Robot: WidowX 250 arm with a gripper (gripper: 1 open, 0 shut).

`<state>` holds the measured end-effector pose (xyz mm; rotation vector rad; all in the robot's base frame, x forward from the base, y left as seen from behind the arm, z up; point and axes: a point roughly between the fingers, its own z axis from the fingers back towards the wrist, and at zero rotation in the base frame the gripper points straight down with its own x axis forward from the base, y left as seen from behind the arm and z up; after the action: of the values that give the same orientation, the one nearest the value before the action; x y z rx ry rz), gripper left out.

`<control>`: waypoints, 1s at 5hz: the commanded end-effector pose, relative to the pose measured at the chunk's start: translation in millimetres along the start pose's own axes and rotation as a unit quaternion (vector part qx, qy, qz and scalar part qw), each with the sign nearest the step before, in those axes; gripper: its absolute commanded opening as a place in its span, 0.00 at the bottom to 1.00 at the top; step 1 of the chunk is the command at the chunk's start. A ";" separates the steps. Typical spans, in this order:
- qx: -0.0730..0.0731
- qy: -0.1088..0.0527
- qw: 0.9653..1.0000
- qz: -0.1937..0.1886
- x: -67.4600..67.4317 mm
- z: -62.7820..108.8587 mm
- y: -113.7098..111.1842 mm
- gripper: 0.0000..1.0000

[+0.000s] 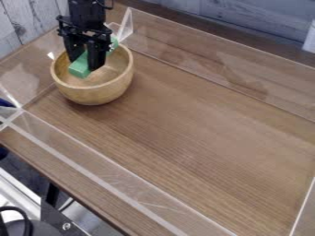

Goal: Put the green block in the brown bowl

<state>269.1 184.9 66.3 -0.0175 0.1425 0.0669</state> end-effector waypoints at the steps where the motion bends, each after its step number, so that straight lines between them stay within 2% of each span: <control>1: 0.011 -0.027 1.000 0.001 6.0 20.0 3.6 0.00; 3: 0.003 -0.034 0.999 -0.001 7.7 29.2 -0.6 0.00; 4: 0.002 -0.034 0.999 0.000 8.6 28.0 -0.3 0.00; 5: 0.001 -0.028 1.000 0.005 10.7 19.8 4.2 0.00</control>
<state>273.6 181.8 66.3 -0.0514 0.1441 0.0714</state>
